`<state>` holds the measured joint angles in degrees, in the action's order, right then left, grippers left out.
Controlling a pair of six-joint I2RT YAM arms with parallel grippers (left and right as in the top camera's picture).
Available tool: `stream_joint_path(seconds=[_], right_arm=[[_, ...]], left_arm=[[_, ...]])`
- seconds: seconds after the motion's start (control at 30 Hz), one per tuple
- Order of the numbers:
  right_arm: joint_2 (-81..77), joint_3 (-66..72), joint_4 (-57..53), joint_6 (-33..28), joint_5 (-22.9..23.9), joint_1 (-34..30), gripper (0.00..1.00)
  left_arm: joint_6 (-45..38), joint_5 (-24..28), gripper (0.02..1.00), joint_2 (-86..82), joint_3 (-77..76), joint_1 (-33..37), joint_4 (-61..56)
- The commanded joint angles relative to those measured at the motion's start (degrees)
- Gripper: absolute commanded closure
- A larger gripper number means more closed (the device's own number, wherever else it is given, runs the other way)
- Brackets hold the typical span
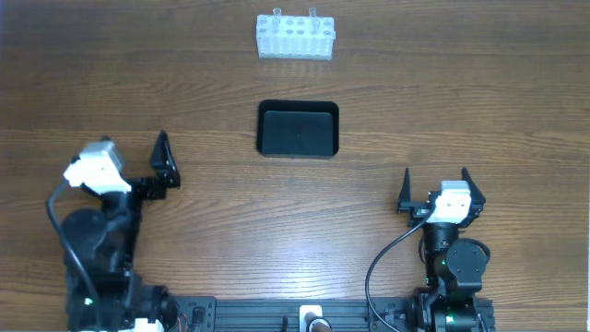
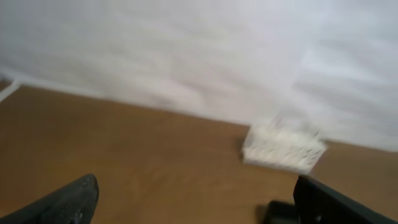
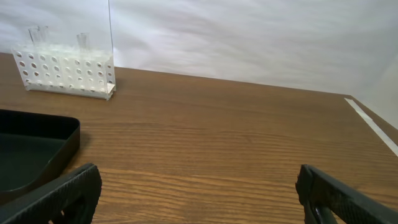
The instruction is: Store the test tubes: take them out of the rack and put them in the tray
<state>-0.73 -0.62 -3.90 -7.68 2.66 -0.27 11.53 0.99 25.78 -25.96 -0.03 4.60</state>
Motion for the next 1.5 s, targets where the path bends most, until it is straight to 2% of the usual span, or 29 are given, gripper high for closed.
stream_joint_path(seconds=[0.03,0.43,0.7,0.97,1.17,1.5], right_arm=[[0.46,0.31,-0.22,0.35,-0.72,0.35,0.007],[0.46,0.31,-0.22,0.35,-0.72,0.35,0.009],[0.46,0.31,-0.22,0.35,-0.72,0.35,0.007],[0.46,0.31,-0.22,0.35,-0.72,0.35,0.009],[0.46,0.31,-0.22,0.35,-0.72,0.35,0.009],[0.46,0.31,-0.22,0.35,-0.72,0.35,0.009]], left_arm=[[-0.68,0.94,0.02,7.13,-9.33,-2.8,1.73],[-0.52,0.92,0.02,30.1,-34.07,-9.64,18.43],[8.5,0.24,0.018,46.73,-47.95,-13.55,21.14],[8.37,-2.4,0.02,66.07,-66.36,-16.61,32.33],[8.17,-2.54,0.025,77.79,-77.13,-17.25,34.25],[-0.9,-2.58,0.023,90.84,-88.41,-18.23,38.14]])
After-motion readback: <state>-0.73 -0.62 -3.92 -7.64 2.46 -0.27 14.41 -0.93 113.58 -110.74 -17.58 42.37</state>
